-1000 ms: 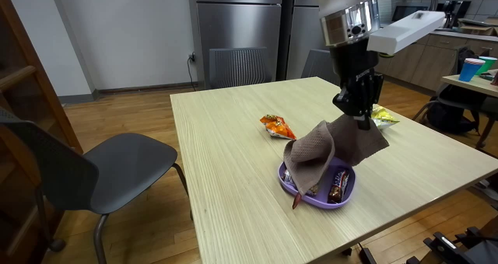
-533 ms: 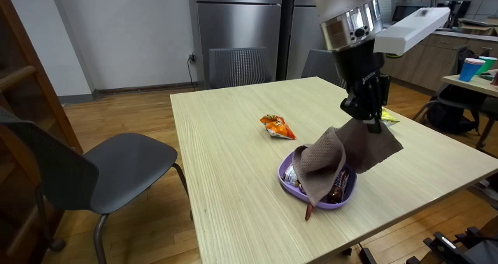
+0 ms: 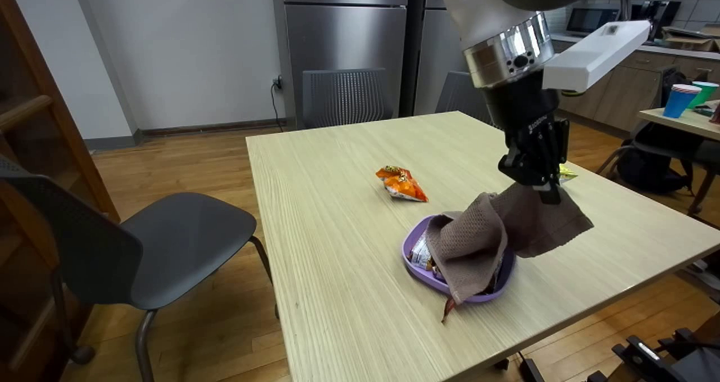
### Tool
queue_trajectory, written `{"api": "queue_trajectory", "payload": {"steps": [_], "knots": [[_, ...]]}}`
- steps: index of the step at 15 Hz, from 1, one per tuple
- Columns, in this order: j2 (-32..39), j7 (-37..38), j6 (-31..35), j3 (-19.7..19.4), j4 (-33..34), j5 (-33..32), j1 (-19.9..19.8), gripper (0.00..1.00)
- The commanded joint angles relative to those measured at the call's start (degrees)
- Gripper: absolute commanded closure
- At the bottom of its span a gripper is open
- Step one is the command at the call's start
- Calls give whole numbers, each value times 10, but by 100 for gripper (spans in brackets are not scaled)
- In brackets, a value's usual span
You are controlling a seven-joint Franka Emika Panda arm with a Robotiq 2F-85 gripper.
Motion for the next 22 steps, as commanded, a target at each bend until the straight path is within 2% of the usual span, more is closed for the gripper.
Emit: {"api": "queue_trajectory", "payload": {"steps": [1, 16, 17, 19, 22], "knots": [[21, 11, -7, 12, 4, 3, -3, 99], [101, 19, 17, 15, 12, 27, 5, 99], [102, 20, 16, 15, 13, 27, 5, 72], [98, 20, 16, 15, 11, 28, 6, 67], [89, 21, 15, 16, 7, 30, 6, 43]]}}
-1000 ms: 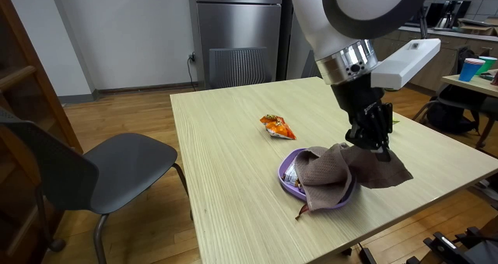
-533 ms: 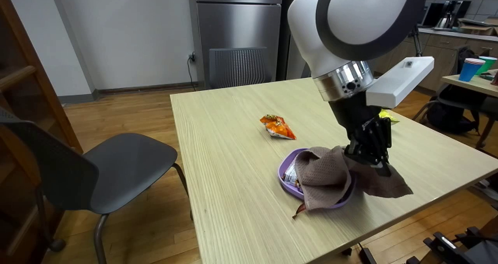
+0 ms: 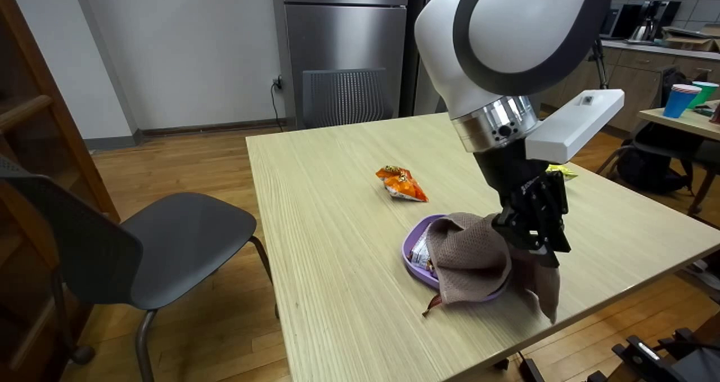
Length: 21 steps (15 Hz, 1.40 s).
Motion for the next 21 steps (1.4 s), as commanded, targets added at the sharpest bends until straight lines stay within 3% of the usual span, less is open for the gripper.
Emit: {"api": "queue_trajectory", "payload": {"steps": [1, 6, 21], "knots": [[-14, 11, -2, 6, 0, 13, 2, 36], [-25, 13, 15, 14, -9, 59, 1, 0], [-18, 1, 117, 22, -41, 220, -11, 0]]}}
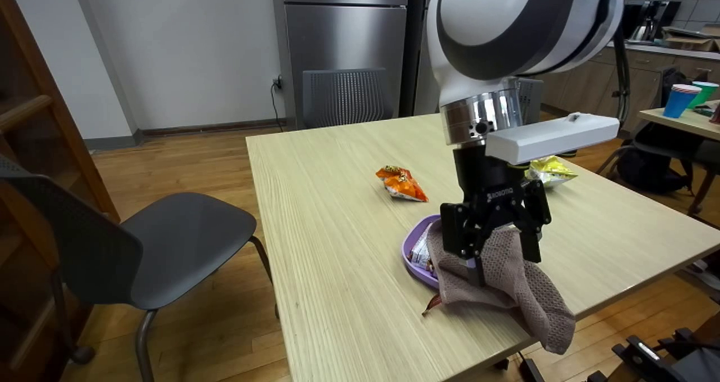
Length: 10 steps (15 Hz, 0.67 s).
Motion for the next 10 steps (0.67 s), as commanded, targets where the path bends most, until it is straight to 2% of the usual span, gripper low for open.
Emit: {"api": "queue_trajectory", "payload": {"steps": [1, 10], "knots": [[-11, -1, 34, 4, -27, 39, -13, 0], [-14, -42, 135, 6, -79, 142, -51, 0]]}}
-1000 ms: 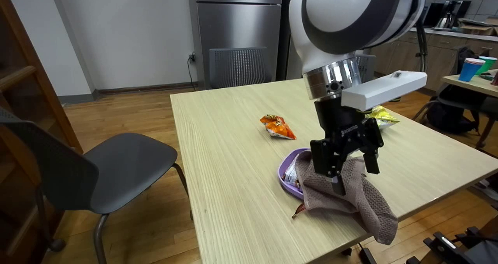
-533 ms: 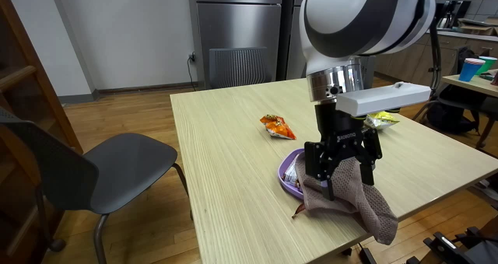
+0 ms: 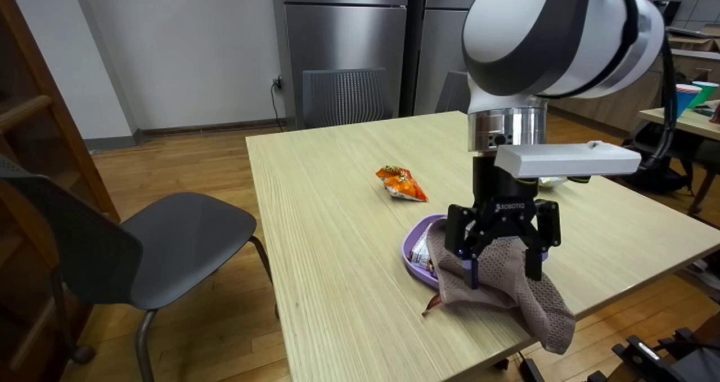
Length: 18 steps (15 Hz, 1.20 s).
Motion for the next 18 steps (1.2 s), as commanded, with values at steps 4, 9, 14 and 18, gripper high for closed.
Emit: {"api": "queue_trajectory", "payload": {"steps": [4, 9, 14, 18], "knots": [[-12, -43, 68, 11, -40, 72, -31, 0], [-10, -50, 94, 13, -46, 93, -36, 35], [-16, -49, 106, 13, -51, 96, -37, 73], [-18, -48, 111, 13, -54, 95, -36, 100]]}}
